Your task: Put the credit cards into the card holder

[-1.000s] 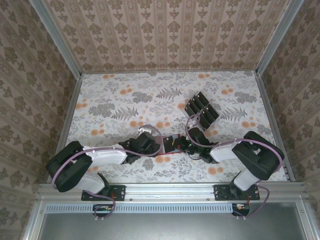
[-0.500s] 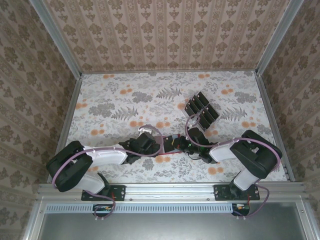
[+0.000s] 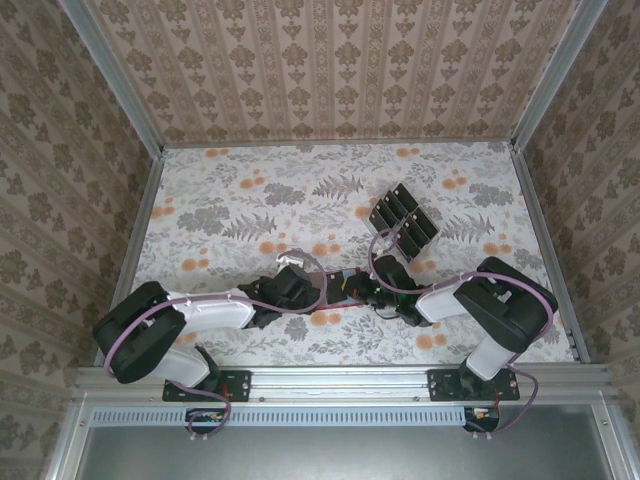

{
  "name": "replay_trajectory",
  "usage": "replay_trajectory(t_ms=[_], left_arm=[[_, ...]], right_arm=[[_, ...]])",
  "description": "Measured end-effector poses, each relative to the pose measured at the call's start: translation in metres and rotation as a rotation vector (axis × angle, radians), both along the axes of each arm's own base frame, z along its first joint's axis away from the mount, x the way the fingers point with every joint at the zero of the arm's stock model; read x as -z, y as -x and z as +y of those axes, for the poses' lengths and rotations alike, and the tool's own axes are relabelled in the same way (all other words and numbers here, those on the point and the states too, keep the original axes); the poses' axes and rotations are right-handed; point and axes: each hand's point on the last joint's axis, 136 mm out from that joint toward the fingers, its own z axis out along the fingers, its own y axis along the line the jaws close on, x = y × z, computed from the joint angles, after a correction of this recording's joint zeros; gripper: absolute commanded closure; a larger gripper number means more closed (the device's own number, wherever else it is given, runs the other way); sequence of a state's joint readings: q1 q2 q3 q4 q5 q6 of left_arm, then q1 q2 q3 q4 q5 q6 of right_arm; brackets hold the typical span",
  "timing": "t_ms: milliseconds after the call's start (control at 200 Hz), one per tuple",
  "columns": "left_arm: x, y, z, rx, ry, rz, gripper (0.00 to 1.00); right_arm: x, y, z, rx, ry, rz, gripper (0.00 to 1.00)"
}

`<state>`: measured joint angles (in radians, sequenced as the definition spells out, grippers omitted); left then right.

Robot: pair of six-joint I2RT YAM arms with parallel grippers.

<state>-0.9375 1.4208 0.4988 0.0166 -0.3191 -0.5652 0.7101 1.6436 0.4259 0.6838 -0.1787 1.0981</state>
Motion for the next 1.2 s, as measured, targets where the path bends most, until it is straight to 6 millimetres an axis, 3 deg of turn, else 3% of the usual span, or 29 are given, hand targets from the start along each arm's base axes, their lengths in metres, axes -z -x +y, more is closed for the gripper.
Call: replay_trajectory(t_ms=[695,855,950,1060,1200], left_arm=[[0.001,-0.001,0.001,-0.005,-0.005,-0.004,0.00],[0.000,-0.002,0.001,-0.007,-0.009,-0.002,0.00],[-0.002,-0.003,0.004,-0.017,-0.007,0.002,0.00],[-0.005,-0.003,0.014,-0.037,-0.008,0.021,0.00],[-0.019,-0.007,0.028,-0.078,0.016,0.021,0.00]], right_arm=[[0.000,-0.002,0.013,-0.024,-0.007,0.004,1.00],[-0.004,-0.002,0.017,-0.036,-0.013,0.006,0.68],[-0.011,-0.001,0.021,-0.054,-0.016,0.003,0.55],[-0.017,0.002,0.020,-0.072,0.015,0.005,0.43],[-0.025,0.006,0.015,-0.096,0.077,0.021,0.38]])
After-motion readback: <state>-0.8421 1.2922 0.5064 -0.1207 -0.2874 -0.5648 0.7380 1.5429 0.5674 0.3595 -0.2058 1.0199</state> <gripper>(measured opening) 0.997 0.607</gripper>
